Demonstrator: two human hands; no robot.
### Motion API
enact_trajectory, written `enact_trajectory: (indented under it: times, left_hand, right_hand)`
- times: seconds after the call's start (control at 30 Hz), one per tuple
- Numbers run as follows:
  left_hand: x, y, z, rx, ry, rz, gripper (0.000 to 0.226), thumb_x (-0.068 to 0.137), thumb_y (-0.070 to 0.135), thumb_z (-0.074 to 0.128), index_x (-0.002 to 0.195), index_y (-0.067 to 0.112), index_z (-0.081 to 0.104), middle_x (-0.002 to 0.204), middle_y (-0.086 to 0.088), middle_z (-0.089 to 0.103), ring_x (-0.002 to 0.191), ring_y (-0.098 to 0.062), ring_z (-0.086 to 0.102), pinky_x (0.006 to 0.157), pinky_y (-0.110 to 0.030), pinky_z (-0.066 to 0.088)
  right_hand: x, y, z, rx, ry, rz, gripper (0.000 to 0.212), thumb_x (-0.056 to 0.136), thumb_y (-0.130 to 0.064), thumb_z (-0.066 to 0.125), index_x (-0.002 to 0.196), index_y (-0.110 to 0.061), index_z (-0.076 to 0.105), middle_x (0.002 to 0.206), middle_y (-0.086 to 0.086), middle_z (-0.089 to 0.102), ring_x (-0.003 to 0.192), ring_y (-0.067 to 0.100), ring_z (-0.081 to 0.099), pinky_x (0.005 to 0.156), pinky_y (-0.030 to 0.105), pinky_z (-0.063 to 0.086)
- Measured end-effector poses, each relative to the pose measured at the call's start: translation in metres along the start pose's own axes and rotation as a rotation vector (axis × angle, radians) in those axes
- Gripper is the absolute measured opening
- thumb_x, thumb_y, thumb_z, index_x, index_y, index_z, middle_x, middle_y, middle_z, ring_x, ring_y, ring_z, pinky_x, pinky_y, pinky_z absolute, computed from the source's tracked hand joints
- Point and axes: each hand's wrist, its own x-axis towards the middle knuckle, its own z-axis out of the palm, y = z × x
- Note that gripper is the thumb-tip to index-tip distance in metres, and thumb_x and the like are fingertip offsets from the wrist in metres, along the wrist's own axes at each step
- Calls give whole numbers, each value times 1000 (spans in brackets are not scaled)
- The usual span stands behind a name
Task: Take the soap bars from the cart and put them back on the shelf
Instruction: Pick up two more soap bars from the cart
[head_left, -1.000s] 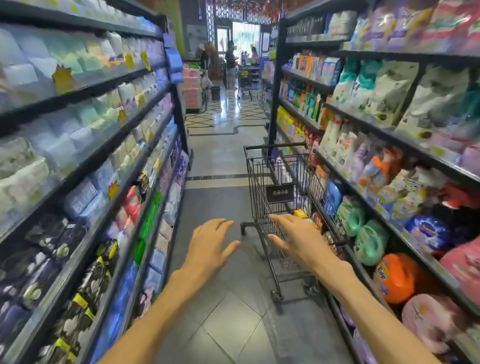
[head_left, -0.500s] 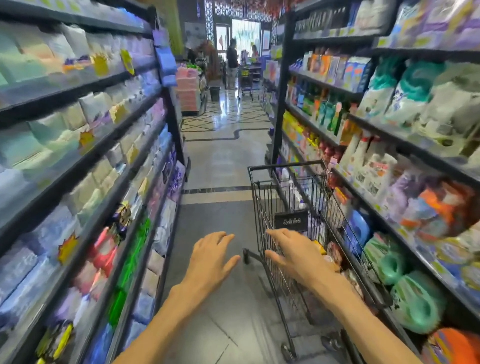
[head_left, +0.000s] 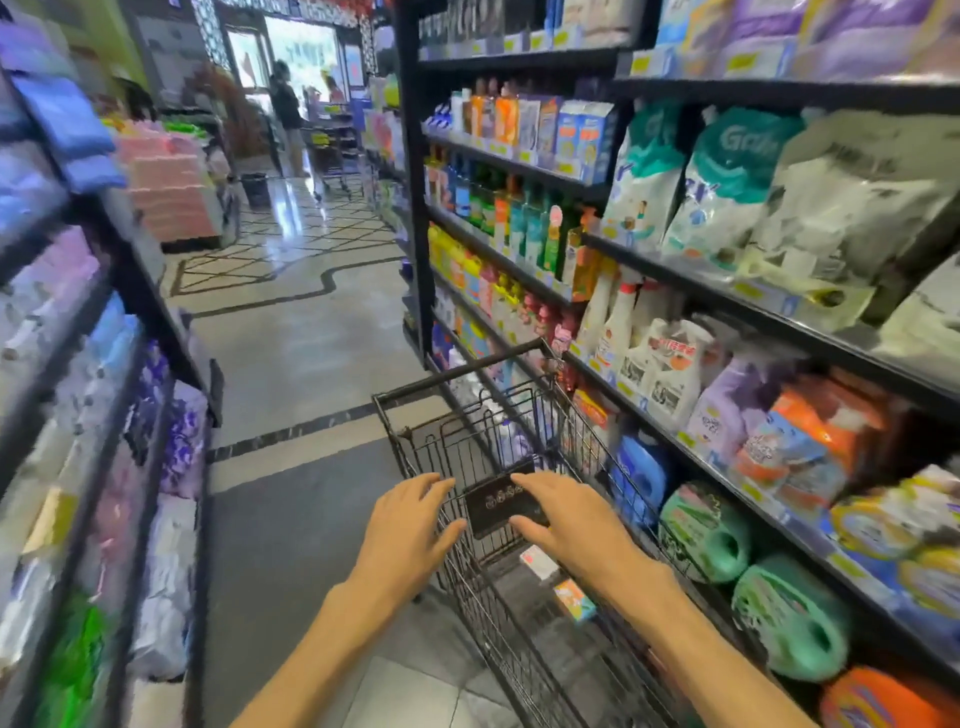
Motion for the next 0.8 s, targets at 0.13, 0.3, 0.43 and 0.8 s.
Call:
enact_trajectory:
  times: [0.13, 0.3, 0.43, 0.8]
  left_hand:
    - [89, -11, 25, -47, -77, 197, 60, 97, 55, 53, 146, 22, 47, 145, 1, 50, 132, -22, 50, 107, -39, 45]
    - [181, -3, 58, -71, -214, 453, 59, 97, 52, 51, 147, 21, 46, 144, -2, 51, 129, -26, 51, 103, -41, 47]
    - [232, 20, 97, -110, -318, 606, 57, 97, 52, 51, 142, 17, 50, 140, -5, 52, 125, -29, 52, 98, -42, 49]
    - [309, 40, 226, -187, -608, 646, 51, 97, 41, 59, 142, 18, 51, 135, -5, 55, 123, -29, 54, 100, -41, 48]
  right_hand:
    - [33, 33, 3, 2, 18, 209, 61, 96, -55, 52, 150, -31, 38, 145, -10, 51, 131, 13, 50, 103, 35, 46]
    - [49, 69, 5, 21, 37, 488, 60, 94, -55, 54, 148, -34, 40, 140, -8, 55, 126, 18, 54, 96, 38, 48]
    - [49, 90, 6, 25, 44, 667, 51, 94, -48, 58, 141, -29, 50, 130, -1, 62, 119, 24, 58, 91, 41, 50]
    - [48, 179, 81, 168, -13, 949, 57, 96, -51, 54, 148, -29, 43, 139, -1, 57, 126, 21, 54, 97, 37, 46]
